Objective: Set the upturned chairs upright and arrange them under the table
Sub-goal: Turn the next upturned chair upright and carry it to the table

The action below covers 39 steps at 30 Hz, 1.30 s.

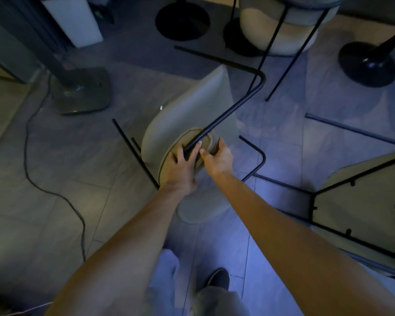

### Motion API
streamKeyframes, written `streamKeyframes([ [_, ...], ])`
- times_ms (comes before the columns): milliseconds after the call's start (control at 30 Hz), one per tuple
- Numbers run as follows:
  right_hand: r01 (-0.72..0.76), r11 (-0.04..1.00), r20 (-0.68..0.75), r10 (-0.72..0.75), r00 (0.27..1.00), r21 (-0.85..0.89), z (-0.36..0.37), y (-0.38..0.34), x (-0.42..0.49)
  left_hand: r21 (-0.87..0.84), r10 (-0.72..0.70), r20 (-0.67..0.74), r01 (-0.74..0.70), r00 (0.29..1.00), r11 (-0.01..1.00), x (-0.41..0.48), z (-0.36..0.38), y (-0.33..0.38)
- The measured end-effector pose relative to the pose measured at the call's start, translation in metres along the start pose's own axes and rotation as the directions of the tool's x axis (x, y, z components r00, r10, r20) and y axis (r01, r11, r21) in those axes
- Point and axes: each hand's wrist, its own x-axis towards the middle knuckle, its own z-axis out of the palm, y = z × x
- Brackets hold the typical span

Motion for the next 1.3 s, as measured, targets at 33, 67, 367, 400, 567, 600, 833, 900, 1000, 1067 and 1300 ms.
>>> streamKeyframes([
  [33, -0.01, 1.0, 0.0, 0.01, 1.0, -0.026, 0.003, -0.012, 0.004, -0.012, -0.002, -0.004, 0.002, 1.0, 1.0, 0.004, -0.006, -0.003],
  [67, -0.013, 0.999, 0.004, 0.013, 1.0, -0.051, 0.007, -0.023, 0.008, -0.015, -0.006, -0.007, 0.006, 1.0, 1.0, 0.008, -0.012, -0.007],
  [367, 0.018, 0.964, 0.026, -0.012, 1.0, -0.265, 0.061, -0.133, 0.064, -0.216, -0.11, 0.052, 0.119, 0.993, 0.969, 0.072, -0.081, -0.049],
  [400, 0.015, 0.962, 0.034, -0.006, 0.999, -0.273, 0.066, -0.143, 0.072, -0.228, -0.11, 0.064, 0.122, 0.992, 0.966, 0.081, -0.09, -0.054],
  [567, 0.0, 0.959, 0.045, 0.013, 0.999, -0.284, 0.088, -0.18, 0.102, -0.277, -0.088, 0.104, 0.114, 0.991, 0.954, 0.117, -0.126, -0.083],
  [600, -0.001, 0.96, 0.041, 0.013, 0.999, -0.28, 0.093, -0.184, 0.108, -0.283, -0.08, 0.101, 0.106, 0.992, 0.953, 0.124, -0.13, -0.089],
  [833, -0.002, 0.965, 0.024, 0.009, 1.0, -0.262, 0.134, -0.22, 0.149, -0.359, -0.053, 0.061, 0.071, 0.997, 0.93, 0.17, -0.162, -0.131],
  [900, 0.013, 0.972, 0.042, -0.003, 0.999, -0.233, 0.144, -0.238, 0.164, -0.368, -0.054, 0.056, 0.071, 0.997, 0.927, 0.185, -0.18, -0.142],
  [1000, 0.07, 0.978, 0.128, -0.045, 0.991, -0.196, 0.155, -0.265, 0.185, -0.403, -0.068, -0.01, 0.058, 0.998, 0.913, 0.199, -0.211, -0.156],
  [1067, 0.105, 0.985, 0.228, -0.072, 0.971, -0.138, 0.158, -0.278, 0.197, -0.399, -0.029, -0.122, -0.022, 0.992, 0.916, 0.207, -0.227, -0.163],
  [1300, 0.171, 0.984, 0.535, -0.169, 0.828, 0.046, 0.199, -0.226, 0.181, -0.361, -0.072, -0.264, -0.029, 0.962, 0.932, 0.239, -0.264, -0.19],
])
